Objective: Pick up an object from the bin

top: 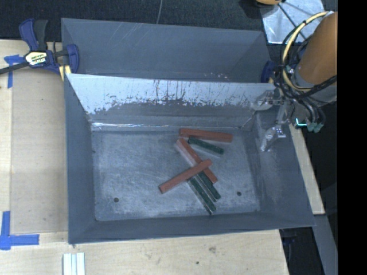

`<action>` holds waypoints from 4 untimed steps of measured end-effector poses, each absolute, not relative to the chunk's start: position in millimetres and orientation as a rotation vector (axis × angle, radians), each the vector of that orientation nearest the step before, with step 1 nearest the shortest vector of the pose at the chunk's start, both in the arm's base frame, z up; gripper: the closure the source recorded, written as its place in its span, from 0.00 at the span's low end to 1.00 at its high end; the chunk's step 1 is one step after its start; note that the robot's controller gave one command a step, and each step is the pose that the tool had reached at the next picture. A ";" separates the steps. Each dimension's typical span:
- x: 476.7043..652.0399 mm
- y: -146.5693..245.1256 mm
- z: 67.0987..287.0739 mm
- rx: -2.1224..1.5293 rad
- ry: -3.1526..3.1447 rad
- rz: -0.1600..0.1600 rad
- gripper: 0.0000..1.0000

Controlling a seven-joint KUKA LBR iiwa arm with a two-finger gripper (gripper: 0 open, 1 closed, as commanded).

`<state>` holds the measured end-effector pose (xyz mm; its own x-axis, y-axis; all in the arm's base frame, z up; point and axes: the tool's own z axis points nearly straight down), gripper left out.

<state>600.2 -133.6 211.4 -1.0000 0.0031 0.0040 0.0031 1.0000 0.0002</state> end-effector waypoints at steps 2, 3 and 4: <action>595.3 -94.9 183.7 0.097 -3.148 0.005 0.00; 603.5 -59.8 110.8 0.265 -3.138 0.002 0.00; 606.4 -37.9 78.7 0.057 -3.164 0.007 1.00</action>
Offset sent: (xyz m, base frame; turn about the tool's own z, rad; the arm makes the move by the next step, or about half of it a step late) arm -0.0139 0.0870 -0.0672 -0.1396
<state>606.4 -37.9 78.7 -0.9991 -0.0363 -0.0228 -0.0362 0.9993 -0.0049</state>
